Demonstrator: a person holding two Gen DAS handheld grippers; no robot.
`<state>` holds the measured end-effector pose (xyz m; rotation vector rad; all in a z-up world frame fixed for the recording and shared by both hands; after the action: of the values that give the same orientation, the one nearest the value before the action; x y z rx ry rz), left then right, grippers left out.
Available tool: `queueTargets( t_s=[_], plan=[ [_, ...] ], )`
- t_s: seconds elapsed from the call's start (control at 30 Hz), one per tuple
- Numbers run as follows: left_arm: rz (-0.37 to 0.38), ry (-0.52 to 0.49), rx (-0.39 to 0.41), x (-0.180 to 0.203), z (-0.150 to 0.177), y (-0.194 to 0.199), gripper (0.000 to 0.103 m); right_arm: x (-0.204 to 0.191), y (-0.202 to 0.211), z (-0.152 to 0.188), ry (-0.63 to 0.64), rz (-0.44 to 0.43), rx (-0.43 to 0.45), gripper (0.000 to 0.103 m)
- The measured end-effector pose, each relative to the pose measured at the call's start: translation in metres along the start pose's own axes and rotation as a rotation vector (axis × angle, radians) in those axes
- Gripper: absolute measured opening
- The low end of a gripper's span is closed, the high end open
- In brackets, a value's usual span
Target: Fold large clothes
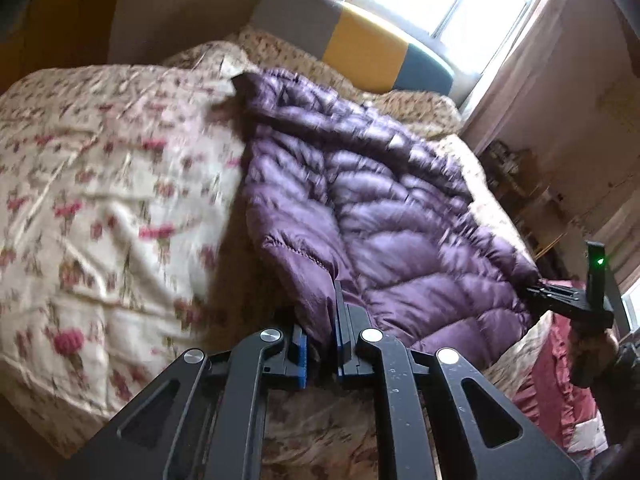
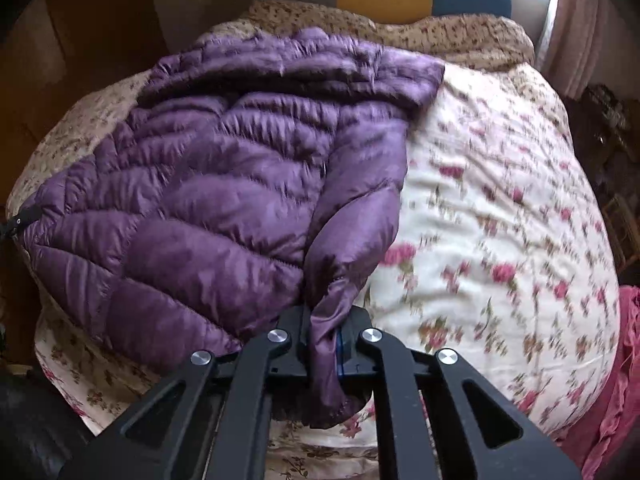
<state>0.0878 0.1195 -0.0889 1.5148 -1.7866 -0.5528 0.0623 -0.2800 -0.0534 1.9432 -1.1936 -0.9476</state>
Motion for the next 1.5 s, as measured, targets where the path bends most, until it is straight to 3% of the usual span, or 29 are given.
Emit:
queueTargets(
  t_s=[0.27, 0.57, 0.9, 1.13, 1.23, 1.3, 1.37, 1.4, 1.43, 1.5],
  plan=[
    [0.042, 0.000, 0.087, 0.009, -0.065, -0.009, 0.007, 0.007, 0.012, -0.082, 0.025, 0.001, 0.139, 0.006],
    [0.019, 0.056, 0.113, 0.003, -0.161, -0.071, 0.007, 0.040, -0.019, -0.195, -0.007, 0.042, 0.235, 0.005],
    [-0.069, 0.049, 0.101, 0.005, -0.259, -0.153, 0.006, 0.101, -0.089, -0.283, -0.123, 0.092, 0.215, 0.005],
    [-0.135, 0.067, 0.020, 0.000, -0.286, -0.211, 0.006, 0.120, -0.137, -0.310, -0.160, 0.124, 0.160, 0.007],
    [-0.144, 0.100, -0.018, -0.006, -0.291, -0.226, 0.020, 0.128, -0.145, -0.313, -0.192, 0.121, 0.150, 0.016],
    [-0.141, 0.151, -0.039, -0.014, -0.295, -0.230, 0.042, 0.134, -0.146, -0.314, -0.222, 0.098, 0.151, 0.023],
    [-0.130, 0.208, -0.010, -0.024, -0.299, -0.224, 0.071, 0.137, -0.144, -0.317, -0.256, 0.056, 0.154, 0.036],
    [-0.145, 0.222, 0.007, -0.028, -0.302, -0.220, 0.076, 0.138, -0.141, -0.319, -0.270, 0.038, 0.157, 0.040],
    [-0.143, 0.237, 0.022, -0.032, -0.303, -0.216, 0.078, 0.139, -0.136, -0.320, -0.288, 0.005, 0.171, 0.050],
    [-0.124, 0.270, 0.027, -0.042, -0.300, -0.207, 0.078, 0.140, -0.125, -0.323, -0.316, -0.037, 0.205, 0.079]
  ],
)
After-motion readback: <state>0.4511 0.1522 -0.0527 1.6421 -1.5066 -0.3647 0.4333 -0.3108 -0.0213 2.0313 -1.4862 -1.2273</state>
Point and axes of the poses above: each gripper's, at about its wrist camera, not at the fingertips, and y roughly against the way its jaws point, x to its right, z to its underside, the point moved 3 cm from there along -y, roughly the way its jaws point, and after that the axes turned 13 degrees about -z, right-handed, at the moved point
